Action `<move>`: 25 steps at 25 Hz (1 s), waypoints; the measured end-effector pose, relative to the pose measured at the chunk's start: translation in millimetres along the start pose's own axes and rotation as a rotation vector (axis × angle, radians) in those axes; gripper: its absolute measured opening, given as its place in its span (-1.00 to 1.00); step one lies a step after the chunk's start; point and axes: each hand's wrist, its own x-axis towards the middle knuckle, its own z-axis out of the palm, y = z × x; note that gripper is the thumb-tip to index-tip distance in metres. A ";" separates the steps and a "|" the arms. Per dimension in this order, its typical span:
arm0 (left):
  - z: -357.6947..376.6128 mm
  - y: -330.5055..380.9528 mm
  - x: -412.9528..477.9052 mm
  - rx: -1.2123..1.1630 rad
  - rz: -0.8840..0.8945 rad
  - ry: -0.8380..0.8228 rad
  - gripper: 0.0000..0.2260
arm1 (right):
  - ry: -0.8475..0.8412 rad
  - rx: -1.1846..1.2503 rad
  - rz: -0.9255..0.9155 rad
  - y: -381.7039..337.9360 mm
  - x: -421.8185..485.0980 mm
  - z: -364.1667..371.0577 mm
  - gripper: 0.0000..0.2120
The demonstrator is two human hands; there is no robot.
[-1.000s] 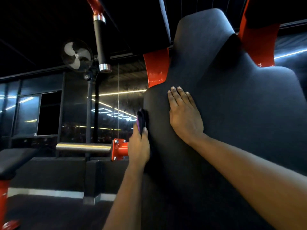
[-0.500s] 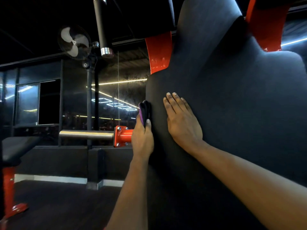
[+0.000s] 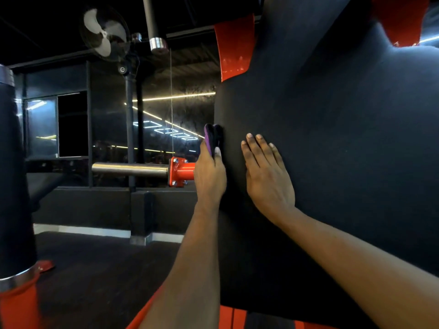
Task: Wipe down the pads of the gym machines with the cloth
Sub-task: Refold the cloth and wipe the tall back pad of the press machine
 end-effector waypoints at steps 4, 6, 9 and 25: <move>-10.8 -52.6 -84.4 -0.065 -0.240 -0.021 -0.67 | -0.006 -0.026 0.001 -3.1 3.9 -3.7 -0.45; -22.3 -74.6 -136.1 -0.021 -0.277 -0.057 -0.70 | -0.035 0.001 0.040 -9.8 -1.9 -10.1 -0.43; -28.8 -68.0 -134.9 0.009 -0.250 -0.067 -0.75 | -0.060 0.010 -0.026 -19.5 -34.4 -6.7 -0.42; -29.3 -90.5 -167.8 -0.021 -0.214 -0.057 -0.69 | -0.088 0.023 -0.053 -34.2 -89.7 -1.6 -0.43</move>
